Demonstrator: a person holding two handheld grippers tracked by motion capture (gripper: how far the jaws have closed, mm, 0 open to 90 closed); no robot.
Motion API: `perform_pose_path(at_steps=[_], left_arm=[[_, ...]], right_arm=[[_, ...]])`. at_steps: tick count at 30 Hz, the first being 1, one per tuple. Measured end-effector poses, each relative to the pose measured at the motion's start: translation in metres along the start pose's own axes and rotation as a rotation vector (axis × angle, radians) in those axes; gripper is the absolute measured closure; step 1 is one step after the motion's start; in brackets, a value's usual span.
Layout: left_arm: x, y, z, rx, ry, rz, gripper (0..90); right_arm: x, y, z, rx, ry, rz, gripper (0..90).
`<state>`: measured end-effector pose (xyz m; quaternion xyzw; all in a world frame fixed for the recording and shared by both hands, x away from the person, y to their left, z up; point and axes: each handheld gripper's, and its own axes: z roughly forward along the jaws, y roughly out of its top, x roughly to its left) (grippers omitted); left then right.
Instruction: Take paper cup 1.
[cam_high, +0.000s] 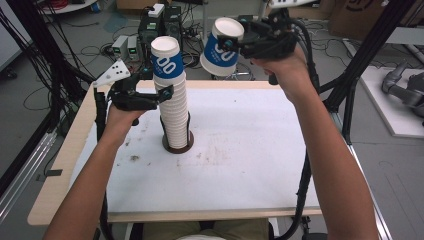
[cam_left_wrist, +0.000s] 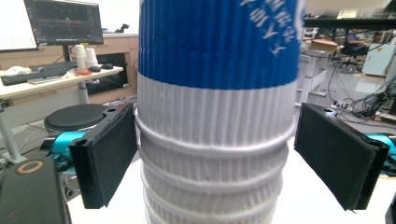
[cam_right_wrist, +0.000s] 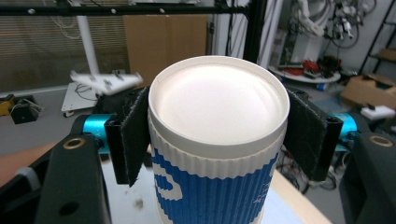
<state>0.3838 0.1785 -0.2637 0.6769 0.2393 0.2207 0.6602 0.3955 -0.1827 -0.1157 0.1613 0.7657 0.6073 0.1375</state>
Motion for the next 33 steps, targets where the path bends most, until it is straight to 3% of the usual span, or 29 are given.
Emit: perform_pose_path(at_steps=[2, 8, 10, 12, 13, 14, 17, 18, 19, 20, 24, 26, 28, 31, 33], left_arm=[[-0.001, -0.001, -0.007, -0.002, 0.0, 0.004, 13.4], [-0.008, -0.011, -0.028, -0.012, 0.006, 0.011, 13.4], [-0.011, -0.016, -0.035, -0.006, 0.011, 0.023, 13.4], [-0.014, -0.024, -0.042, -0.008, 0.009, 0.021, 13.5], [-0.016, -0.029, -0.044, -0.011, 0.016, 0.013, 13.5], [-0.018, -0.034, -0.046, -0.007, 0.017, 0.01, 13.4], [-0.022, -0.051, -0.05, 0.0, 0.018, -0.001, 13.4], [-0.023, -0.056, -0.051, -0.001, 0.017, -0.006, 13.4], [-0.025, -0.061, -0.051, 0.004, 0.015, -0.012, 13.4], [-0.026, -0.066, -0.051, 0.006, 0.012, -0.019, 13.4], [-0.032, -0.08, -0.048, 0.026, -0.001, -0.024, 13.5], [-0.035, -0.087, -0.046, 0.035, -0.005, -0.025, 13.5], [-0.037, -0.092, -0.042, 0.072, -0.013, -0.021, 13.5], [-0.042, -0.095, -0.037, 0.077, -0.032, -0.025, 13.5], [-0.044, -0.096, -0.034, 0.083, -0.045, -0.021, 13.5]], right_arm=[[-0.002, -0.006, -0.003, 0.005, -0.007, 0.006, 30.2], [-0.006, -0.055, -0.018, 0.047, -0.029, 0.026, 30.2], [-0.007, -0.064, -0.019, 0.052, -0.029, 0.033, 30.1], [-0.007, -0.089, -0.024, 0.059, -0.035, 0.062, 30.0], [-0.007, -0.089, -0.024, 0.059, -0.035, 0.062, 30.0], [-0.006, -0.106, -0.027, 0.064, -0.043, 0.066, 30.0], [-0.003, -0.122, -0.031, 0.064, -0.047, 0.062, 30.0], [-0.001, -0.137, -0.034, 0.064, -0.059, 0.07, 30.0], [-0.001, -0.137, -0.034, 0.064, -0.059, 0.07, 30.0], [0.001, -0.152, -0.038, 0.073, -0.071, 0.083, 30.0], [0.003, -0.173, -0.042, 0.087, -0.086, 0.102, 30.0], [0.008, -0.195, -0.045, 0.088, -0.096, 0.123, 29.9], [0.011, -0.202, -0.046, 0.081, -0.1, 0.127, 29.9], [0.025, -0.225, -0.044, 0.108, -0.112, 0.114, 29.8], [0.027, -0.23, -0.043, 0.117, -0.114, 0.117, 29.8]])
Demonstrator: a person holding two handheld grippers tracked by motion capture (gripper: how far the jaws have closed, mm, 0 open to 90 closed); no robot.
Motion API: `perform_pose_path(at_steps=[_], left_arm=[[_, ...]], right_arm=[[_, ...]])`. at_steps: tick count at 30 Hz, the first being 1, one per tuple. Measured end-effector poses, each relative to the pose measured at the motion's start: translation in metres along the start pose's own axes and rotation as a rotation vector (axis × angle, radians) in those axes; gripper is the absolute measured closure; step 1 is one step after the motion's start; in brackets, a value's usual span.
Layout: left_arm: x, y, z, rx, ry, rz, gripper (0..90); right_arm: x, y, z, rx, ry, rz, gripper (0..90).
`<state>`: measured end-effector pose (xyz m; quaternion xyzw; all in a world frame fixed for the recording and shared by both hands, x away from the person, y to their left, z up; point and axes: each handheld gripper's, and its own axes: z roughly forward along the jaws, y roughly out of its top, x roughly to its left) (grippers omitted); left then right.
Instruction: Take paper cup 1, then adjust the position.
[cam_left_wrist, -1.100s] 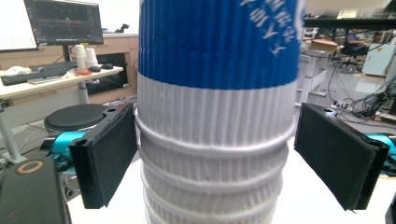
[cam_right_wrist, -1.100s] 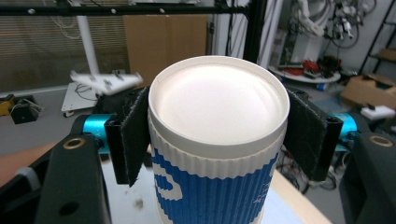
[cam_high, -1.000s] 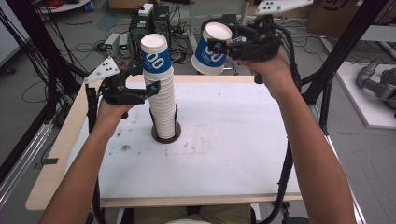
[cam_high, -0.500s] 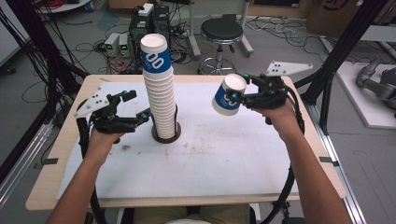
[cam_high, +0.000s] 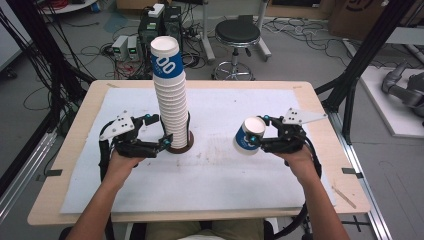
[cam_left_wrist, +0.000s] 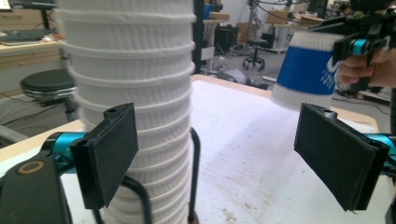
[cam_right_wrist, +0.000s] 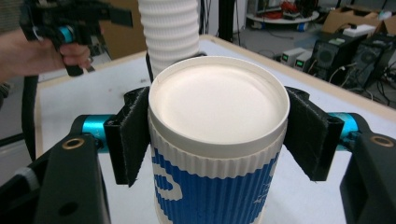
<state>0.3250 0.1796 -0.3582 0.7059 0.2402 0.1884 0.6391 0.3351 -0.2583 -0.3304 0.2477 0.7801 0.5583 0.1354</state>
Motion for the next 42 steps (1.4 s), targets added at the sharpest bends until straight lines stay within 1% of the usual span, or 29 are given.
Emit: perform_pose_path(at_steps=[2, 5, 9, 10, 13, 18, 23, 24, 26, 28, 29, 30, 32, 35, 36, 41, 42], left_arm=[[-0.002, 0.0, 0.002, 0.001, -0.01, 0.002, 13.5], [-0.006, 0.001, 0.004, -0.003, -0.02, 0.011, 13.5], [-0.011, 0.002, 0.005, -0.012, -0.037, 0.021, 13.5], [-0.011, 0.002, 0.006, -0.01, -0.039, 0.026, 13.5], [-0.011, 0.001, 0.007, -0.008, -0.048, 0.023, 13.5], [-0.014, 0.001, 0.01, -0.013, -0.073, 0.025, 13.5], [-0.022, 0.001, 0.017, -0.008, -0.121, 0.031, 13.5], [-0.023, 0.001, 0.018, -0.006, -0.13, 0.037, 13.5], [-0.028, 0.001, 0.022, -0.006, -0.152, 0.04, 13.5], [-0.033, 0.001, 0.026, -0.002, -0.174, 0.051, 13.5], [-0.036, 0.0, 0.028, 0.0, -0.185, 0.054, 13.5], [-0.038, 0.0, 0.029, 0.001, -0.197, 0.055, 13.5], [-0.043, -0.002, 0.034, -0.003, -0.223, 0.048, 13.5], [-0.05, -0.005, 0.043, 0.011, -0.256, 0.061, 13.5], [-0.052, -0.005, 0.046, 0.014, -0.265, 0.065, 13.5], [-0.059, -0.006, 0.061, 0.03, -0.308, 0.076, 13.5], [-0.06, -0.006, 0.063, 0.031, -0.319, 0.078, 13.5]], right_arm=[[0.001, -0.007, 0.003, 0.011, -0.004, 0.004, 29.8], [0.003, -0.012, 0.006, 0.023, -0.005, -0.001, 29.8], [0.004, -0.01, 0.006, 0.021, 0.012, -0.006, 29.8], [0.004, -0.01, 0.005, 0.016, 0.012, -0.003, 29.7], [0.003, -0.01, 0.004, 0.01, 0.009, 0.001, 29.7], [0.005, -0.009, 0.006, 0.021, 0.009, 0.0, 29.7], [0.009, -0.008, 0.006, 0.023, 0.017, -0.006, 29.6], [0.009, -0.008, 0.006, 0.022, 0.021, -0.009, 29.6], [0.01, -0.008, 0.005, 0.023, 0.026, -0.01, 29.6], [0.011, -0.007, 0.005, 0.017, 0.032, -0.008, 29.6], [0.012, -0.007, 0.005, 0.014, 0.04, -0.007, 29.6], [0.015, -0.006, 0.006, 0.014, 0.052, -0.018, 29.6], [0.016, -0.006, 0.007, 0.016, 0.059, -0.022, 29.6], [0.019, -0.003, 0.009, 0.012, 0.078, -0.031, 29.6], [0.02, -0.002, 0.01, 0.007, 0.082, -0.035, 29.6], [0.027, 0.005, 0.019, -0.006, 0.132, -0.051, 29.6], [0.029, 0.006, 0.021, -0.007, 0.139, -0.063, 29.6]])
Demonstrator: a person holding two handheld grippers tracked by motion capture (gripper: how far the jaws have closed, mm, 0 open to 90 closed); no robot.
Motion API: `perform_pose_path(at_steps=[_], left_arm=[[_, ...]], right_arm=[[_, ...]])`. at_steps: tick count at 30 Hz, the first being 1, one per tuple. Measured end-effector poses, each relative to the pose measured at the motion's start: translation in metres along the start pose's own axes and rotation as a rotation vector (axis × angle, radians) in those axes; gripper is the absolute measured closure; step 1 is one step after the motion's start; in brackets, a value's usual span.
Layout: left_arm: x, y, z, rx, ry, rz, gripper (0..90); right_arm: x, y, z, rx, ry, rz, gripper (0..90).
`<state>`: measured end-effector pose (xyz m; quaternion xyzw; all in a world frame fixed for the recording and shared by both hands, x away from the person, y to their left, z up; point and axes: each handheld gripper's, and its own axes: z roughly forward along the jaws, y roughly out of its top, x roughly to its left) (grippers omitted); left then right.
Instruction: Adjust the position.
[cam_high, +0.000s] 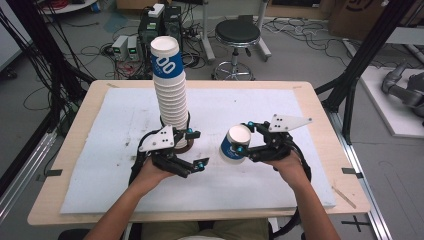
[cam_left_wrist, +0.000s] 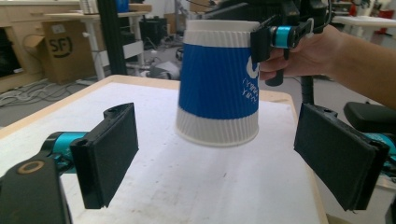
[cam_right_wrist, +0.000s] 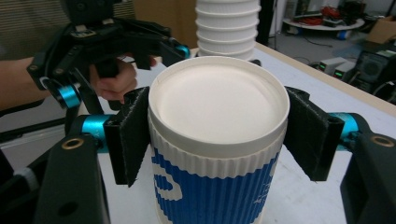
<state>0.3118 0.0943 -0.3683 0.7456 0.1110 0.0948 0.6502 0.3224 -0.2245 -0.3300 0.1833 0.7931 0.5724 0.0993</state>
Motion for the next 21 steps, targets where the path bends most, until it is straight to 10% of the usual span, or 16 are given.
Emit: perform_pose_path(at_steps=[21], left_arm=[[-0.007, -0.013, 0.027, 0.072, -0.058, 0.014, 13.5]], right_arm=[[0.017, 0.004, 0.021, -0.028, 0.133, 0.017, 29.6]])
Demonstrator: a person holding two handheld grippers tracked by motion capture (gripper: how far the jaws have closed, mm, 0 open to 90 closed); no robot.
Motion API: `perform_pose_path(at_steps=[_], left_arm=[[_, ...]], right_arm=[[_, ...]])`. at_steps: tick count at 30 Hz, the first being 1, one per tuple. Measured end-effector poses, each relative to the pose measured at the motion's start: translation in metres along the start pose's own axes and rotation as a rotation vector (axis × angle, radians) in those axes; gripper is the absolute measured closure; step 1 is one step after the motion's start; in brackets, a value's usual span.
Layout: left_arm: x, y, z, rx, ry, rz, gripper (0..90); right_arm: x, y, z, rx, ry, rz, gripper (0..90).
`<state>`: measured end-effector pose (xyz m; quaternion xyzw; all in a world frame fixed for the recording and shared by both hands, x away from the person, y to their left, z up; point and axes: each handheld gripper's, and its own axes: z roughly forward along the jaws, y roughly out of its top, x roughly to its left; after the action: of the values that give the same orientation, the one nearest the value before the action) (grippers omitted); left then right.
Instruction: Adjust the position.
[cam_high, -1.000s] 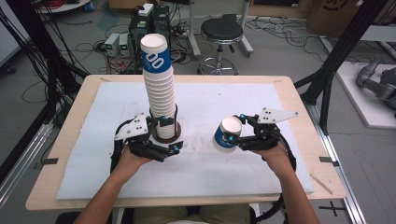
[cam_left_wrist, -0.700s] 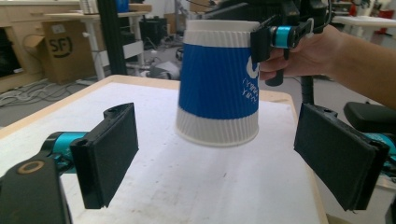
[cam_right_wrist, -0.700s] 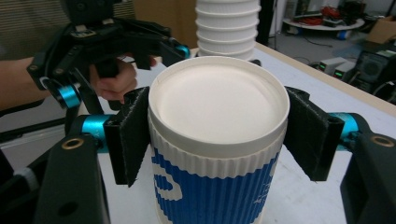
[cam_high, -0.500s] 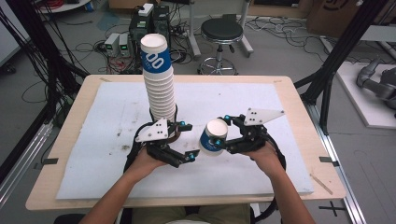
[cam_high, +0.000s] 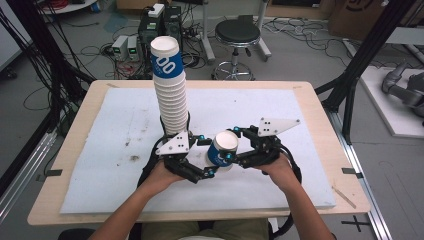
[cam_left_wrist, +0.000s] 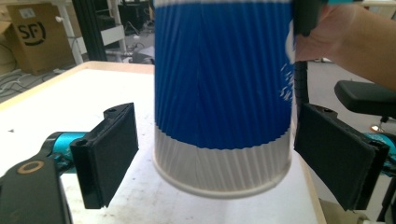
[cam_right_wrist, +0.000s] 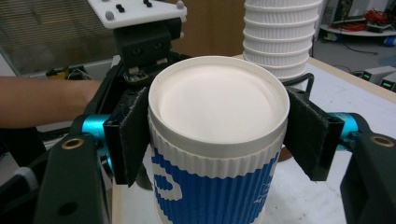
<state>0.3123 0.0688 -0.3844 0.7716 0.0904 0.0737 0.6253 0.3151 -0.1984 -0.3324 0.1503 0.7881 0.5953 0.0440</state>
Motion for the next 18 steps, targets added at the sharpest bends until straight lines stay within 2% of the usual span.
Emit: perform_pose_path(at_steps=[2, 10, 18], left_arm=[[-0.001, -0.0007, 0.0017, 0.006, -0.006, -0.001, 13.5], [-0.0032, -0.0031, 0.0047, 0.013, -0.018, -0.013, 13.6], [-0.0015, -0.0027, 0.0015, 0.011, -0.021, -0.011, 19.2]], right_arm=[[0.0, -0.0011, 0.0023, -0.006, 0.017, 0.008, 29.6], [0.0004, -0.0015, 0.0034, -0.018, 0.038, 0.02, 29.6], [-0.0019, -0.0028, 0.003, -0.031, 0.045, 0.031, 29.6]])
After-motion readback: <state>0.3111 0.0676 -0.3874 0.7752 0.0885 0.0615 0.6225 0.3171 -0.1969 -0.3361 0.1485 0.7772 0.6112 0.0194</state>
